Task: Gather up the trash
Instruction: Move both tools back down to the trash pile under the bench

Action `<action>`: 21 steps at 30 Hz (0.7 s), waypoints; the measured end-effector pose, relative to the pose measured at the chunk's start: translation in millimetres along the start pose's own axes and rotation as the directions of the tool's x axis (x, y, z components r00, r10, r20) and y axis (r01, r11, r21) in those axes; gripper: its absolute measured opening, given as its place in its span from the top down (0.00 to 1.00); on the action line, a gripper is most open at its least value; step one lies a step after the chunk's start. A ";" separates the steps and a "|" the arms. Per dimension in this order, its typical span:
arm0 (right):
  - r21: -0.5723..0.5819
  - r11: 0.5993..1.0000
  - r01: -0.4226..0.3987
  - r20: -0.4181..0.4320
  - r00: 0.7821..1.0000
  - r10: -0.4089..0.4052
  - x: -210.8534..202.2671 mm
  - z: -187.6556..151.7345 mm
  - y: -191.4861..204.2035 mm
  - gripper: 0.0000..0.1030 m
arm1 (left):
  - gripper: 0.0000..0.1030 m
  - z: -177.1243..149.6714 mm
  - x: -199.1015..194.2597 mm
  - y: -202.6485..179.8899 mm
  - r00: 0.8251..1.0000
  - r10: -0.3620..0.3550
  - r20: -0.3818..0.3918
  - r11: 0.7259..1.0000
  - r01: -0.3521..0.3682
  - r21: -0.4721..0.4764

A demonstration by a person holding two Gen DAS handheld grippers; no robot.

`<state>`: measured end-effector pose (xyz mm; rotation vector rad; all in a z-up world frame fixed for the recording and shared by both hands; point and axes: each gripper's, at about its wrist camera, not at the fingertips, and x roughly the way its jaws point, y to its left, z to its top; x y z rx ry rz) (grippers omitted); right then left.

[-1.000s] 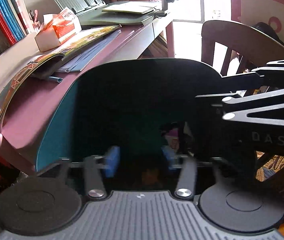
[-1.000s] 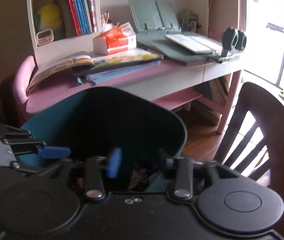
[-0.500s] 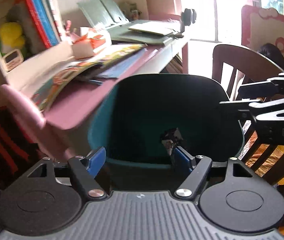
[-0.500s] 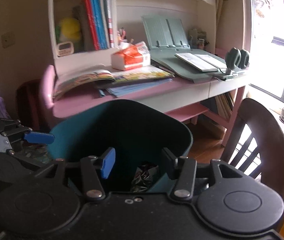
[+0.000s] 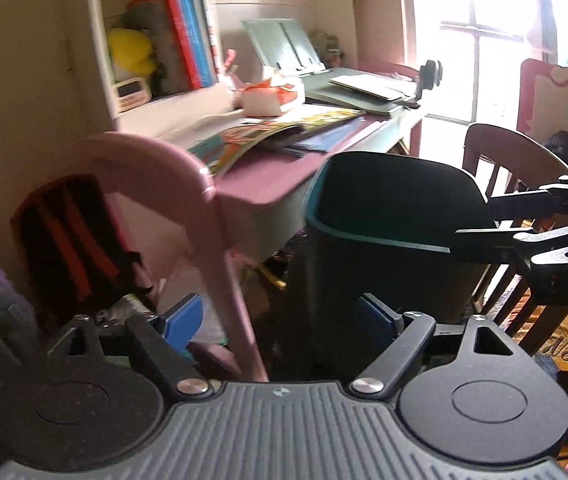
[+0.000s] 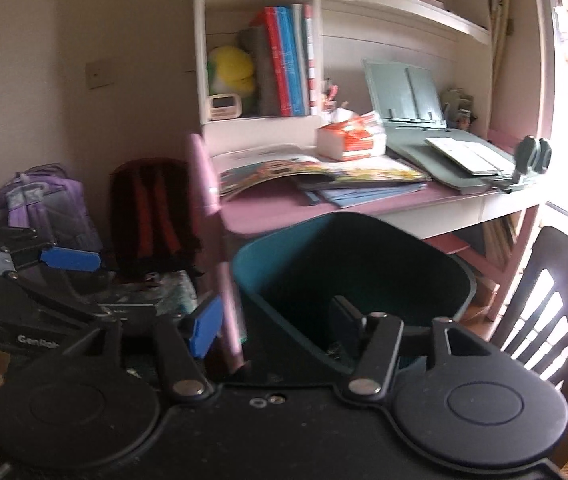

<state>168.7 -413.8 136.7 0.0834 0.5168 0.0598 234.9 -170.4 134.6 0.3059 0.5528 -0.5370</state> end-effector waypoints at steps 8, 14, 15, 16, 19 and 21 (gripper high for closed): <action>-0.063 0.988 -0.142 -0.019 0.990 0.141 5.9 -14.3 61.1 0.40 | 0.04 -53.2 -40.8 52.8 0.997 0.074 -0.008 0.992 -0.075 -0.104; -0.100 0.962 -0.255 -0.065 0.966 0.249 24.5 -34.7 113.1 0.37 | 0.02 -96.0 -64.8 96.8 0.989 0.146 -0.023 0.973 -0.148 -0.178; -0.101 0.956 -0.277 -0.068 0.960 0.271 27.4 -38.2 121.0 0.37 | 0.02 -102.7 -67.3 103.2 0.987 0.160 -0.026 0.968 -0.162 -0.192; -0.105 0.948 -0.301 -0.071 0.953 0.294 30.4 -41.6 129.9 0.37 | 0.02 -111.2 -69.8 112.0 0.983 0.179 -0.033 0.961 -0.182 -0.209; -0.130 0.925 -0.356 -0.080 0.934 0.348 39.3 -53.8 156.8 0.36 | 0.01 -137.1 -74.0 137.0 0.978 0.201 -0.054 0.945 -0.208 -0.254; -0.148 0.909 -0.390 -0.093 0.920 0.380 46.8 -63.2 174.4 0.35 | 0.01 -154.2 -74.1 150.1 0.973 0.218 -0.079 0.934 -0.231 -0.272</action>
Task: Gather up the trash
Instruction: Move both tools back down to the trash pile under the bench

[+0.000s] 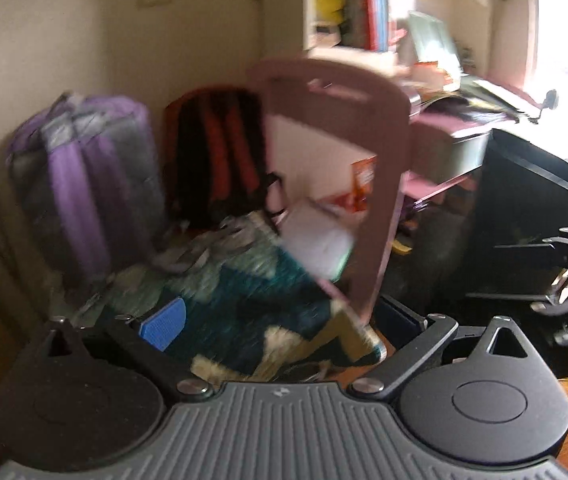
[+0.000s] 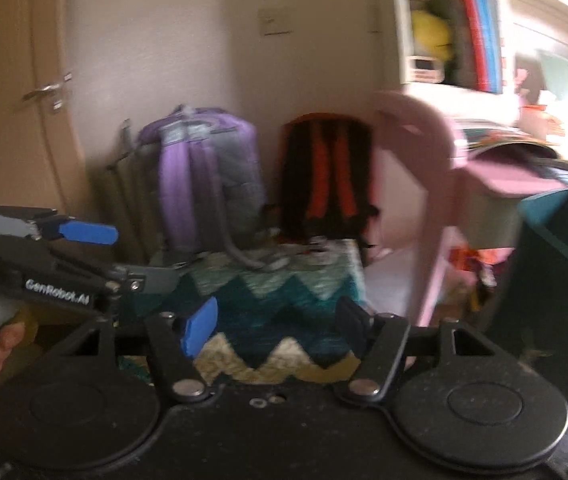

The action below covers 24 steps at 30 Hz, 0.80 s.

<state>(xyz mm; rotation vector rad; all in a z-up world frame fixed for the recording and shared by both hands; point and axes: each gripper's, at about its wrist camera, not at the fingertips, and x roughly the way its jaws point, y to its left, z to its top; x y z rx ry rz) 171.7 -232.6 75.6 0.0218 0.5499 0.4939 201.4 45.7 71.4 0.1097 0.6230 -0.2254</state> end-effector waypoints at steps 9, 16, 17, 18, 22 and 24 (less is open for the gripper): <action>-0.070 0.986 -0.150 -0.096 0.985 0.143 82.5 -42.8 64.4 0.31 | 0.01 -68.8 25.3 94.1 0.998 0.033 -0.054 0.995 -0.038 -0.096; -0.146 0.972 -0.184 -0.209 0.966 0.151 146.5 -84.6 101.3 0.29 | 0.01 -127.6 49.5 170.4 0.993 0.078 -0.084 0.974 -0.094 -0.205; -0.161 0.971 -0.177 -0.220 0.965 0.139 155.3 -91.3 105.4 0.29 | 0.01 -135.9 52.9 180.1 0.992 0.088 -0.086 0.970 -0.105 -0.218; -0.173 0.969 -0.174 -0.234 0.963 0.131 164.0 -98.5 108.7 0.29 | 0.01 -145.5 57.1 191.2 0.991 0.098 -0.096 0.966 -0.118 -0.231; -0.223 0.954 -0.202 -0.295 0.946 0.131 200.6 -128.5 118.8 0.29 | 0.01 -182.7 78.5 231.5 0.979 0.130 -0.157 0.946 -0.169 -0.275; -0.240 0.946 -0.217 -0.335 0.933 0.129 220.6 -144.7 123.4 0.29 | 0.01 -204.1 93.6 252.0 0.970 0.145 -0.196 0.931 -0.201 -0.306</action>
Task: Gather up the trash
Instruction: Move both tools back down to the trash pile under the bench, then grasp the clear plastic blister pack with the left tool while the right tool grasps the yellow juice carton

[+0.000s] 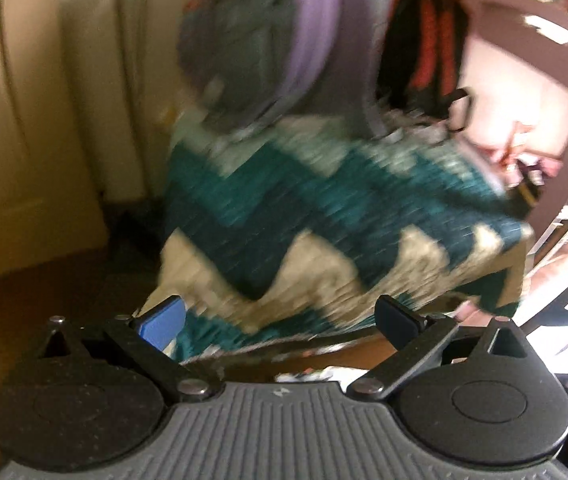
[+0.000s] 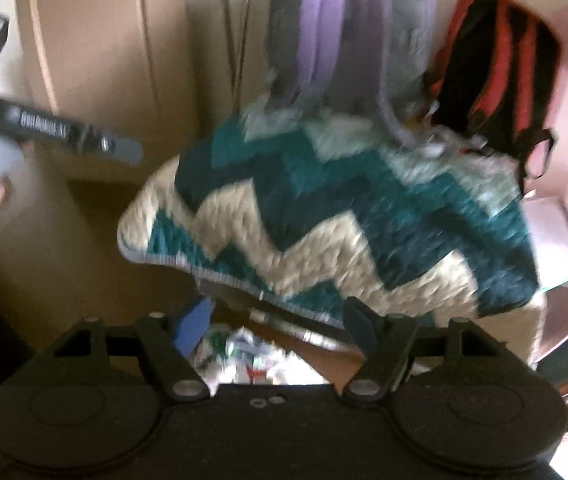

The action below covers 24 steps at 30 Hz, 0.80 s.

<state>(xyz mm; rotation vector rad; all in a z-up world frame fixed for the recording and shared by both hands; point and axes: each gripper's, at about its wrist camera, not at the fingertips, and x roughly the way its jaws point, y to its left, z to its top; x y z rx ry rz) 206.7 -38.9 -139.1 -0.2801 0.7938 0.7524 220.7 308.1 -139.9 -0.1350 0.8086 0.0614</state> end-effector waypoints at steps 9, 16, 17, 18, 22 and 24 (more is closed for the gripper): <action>-0.037 0.998 -0.044 -0.222 0.974 0.035 117.9 -43.2 16.2 0.29 | 0.00 -71.0 108.9 62.9 0.977 0.105 -0.185 0.988 -0.124 -0.096; -0.066 0.995 -0.072 -0.354 0.934 0.044 204.6 -74.2 24.9 0.29 | 0.00 -128.6 209.8 81.3 0.912 0.102 -0.396 0.968 -0.184 -0.174; -0.063 0.995 -0.077 -0.371 0.927 0.049 216.3 -79.3 25.0 0.29 | 0.00 -134.2 221.3 83.1 0.905 0.097 -0.415 0.964 -0.189 -0.186; -0.059 0.995 -0.079 -0.390 0.919 0.050 228.4 -84.8 25.0 0.29 | 0.00 -140.2 232.3 85.0 0.898 0.102 -0.428 0.960 -0.201 -0.194; -0.049 0.995 -0.086 -0.475 0.878 0.053 272.4 -108.6 25.2 0.29 | 0.00 -164.3 274.6 88.0 0.860 0.117 -0.497 0.955 -0.234 -0.180; -0.052 0.995 -0.086 -0.504 0.862 0.048 291.4 -118.9 24.9 0.29 | 0.00 -174.0 295.8 87.2 0.828 0.138 -0.543 0.949 -0.268 -0.166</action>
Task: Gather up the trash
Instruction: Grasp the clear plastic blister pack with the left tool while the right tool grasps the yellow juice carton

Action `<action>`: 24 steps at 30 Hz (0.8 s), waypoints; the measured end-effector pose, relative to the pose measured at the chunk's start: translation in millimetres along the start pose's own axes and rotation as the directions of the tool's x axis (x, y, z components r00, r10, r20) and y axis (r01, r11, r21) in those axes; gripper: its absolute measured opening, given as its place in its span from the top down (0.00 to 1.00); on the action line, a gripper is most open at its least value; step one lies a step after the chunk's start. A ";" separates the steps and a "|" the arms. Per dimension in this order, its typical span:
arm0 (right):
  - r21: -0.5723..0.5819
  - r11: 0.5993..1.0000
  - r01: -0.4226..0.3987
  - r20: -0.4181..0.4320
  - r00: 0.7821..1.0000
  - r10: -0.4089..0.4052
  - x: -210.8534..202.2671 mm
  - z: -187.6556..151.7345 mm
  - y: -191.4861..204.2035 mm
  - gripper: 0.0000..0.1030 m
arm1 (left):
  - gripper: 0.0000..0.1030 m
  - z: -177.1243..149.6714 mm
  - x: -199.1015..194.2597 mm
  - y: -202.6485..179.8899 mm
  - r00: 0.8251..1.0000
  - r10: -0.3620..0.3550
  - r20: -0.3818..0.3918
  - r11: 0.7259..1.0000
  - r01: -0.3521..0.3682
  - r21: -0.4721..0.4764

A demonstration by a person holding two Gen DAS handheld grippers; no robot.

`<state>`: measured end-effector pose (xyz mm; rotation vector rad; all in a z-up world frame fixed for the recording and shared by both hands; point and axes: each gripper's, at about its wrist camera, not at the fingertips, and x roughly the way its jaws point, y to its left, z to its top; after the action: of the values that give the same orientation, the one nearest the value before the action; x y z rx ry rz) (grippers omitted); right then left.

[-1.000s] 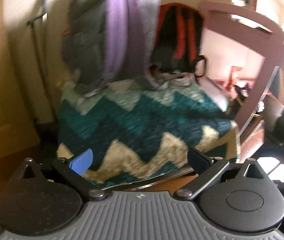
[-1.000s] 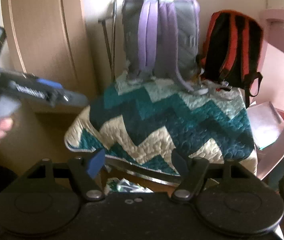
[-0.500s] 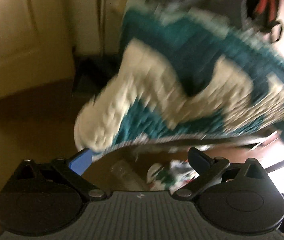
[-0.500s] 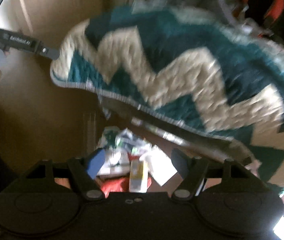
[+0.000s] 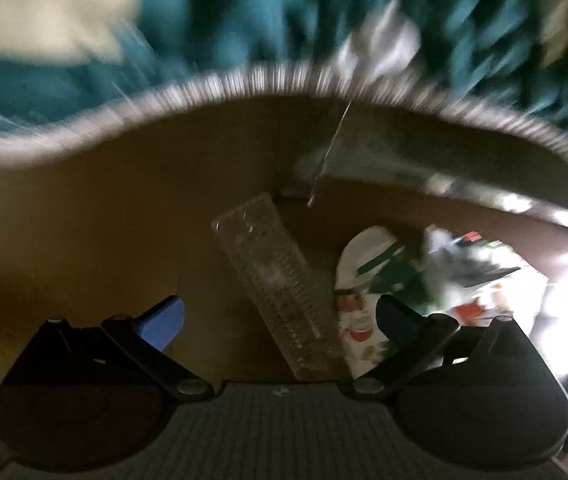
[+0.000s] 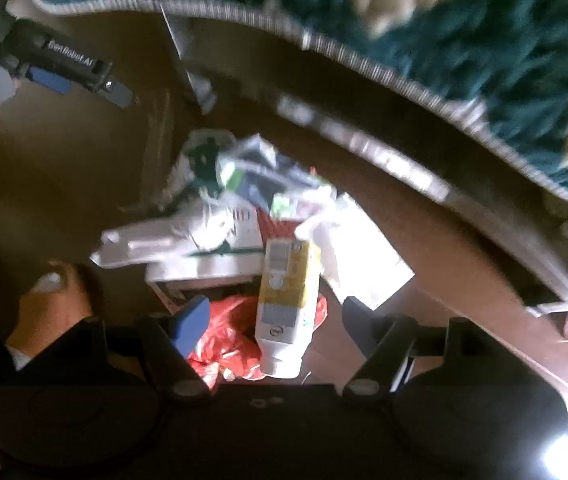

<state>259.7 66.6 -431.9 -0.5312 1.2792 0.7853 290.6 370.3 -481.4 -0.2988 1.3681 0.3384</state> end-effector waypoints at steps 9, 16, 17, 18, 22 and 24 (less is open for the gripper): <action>0.137 0.990 0.007 -0.117 0.993 0.009 70.9 7.5 -19.5 0.30 | 0.00 0.8 66.7 6.9 0.989 0.057 -0.138 0.985 -0.078 -0.153; 0.213 0.976 0.041 -0.150 0.989 -0.009 98.7 11.4 -23.4 0.32 | 0.01 -10.0 86.9 5.0 0.983 0.050 -0.177 0.980 -0.083 -0.182; 0.217 0.975 0.048 -0.153 0.988 -0.014 101.8 11.8 -23.8 0.32 | 0.01 -10.8 87.6 4.6 0.982 0.048 -0.181 0.979 -0.082 -0.187; 0.224 0.973 0.049 -0.155 0.988 -0.014 105.0 12.3 -24.8 0.32 | 0.01 -12.7 89.8 5.6 0.982 0.045 -0.185 0.978 -0.081 -0.191; 0.233 0.971 0.060 -0.188 0.982 -0.015 118.8 16.8 -23.5 0.32 | 0.05 -14.9 100.1 9.7 0.978 0.043 -0.202 0.977 -0.084 -0.198; 0.219 0.973 0.076 -0.186 0.982 -0.035 122.4 19.4 -21.4 0.33 | 0.14 -11.6 103.3 11.0 0.977 0.041 -0.210 0.975 -0.085 -0.203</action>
<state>299.7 94.1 -547.8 -0.4599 1.4939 0.5444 293.0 382.1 -585.3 -0.4774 1.5490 0.5197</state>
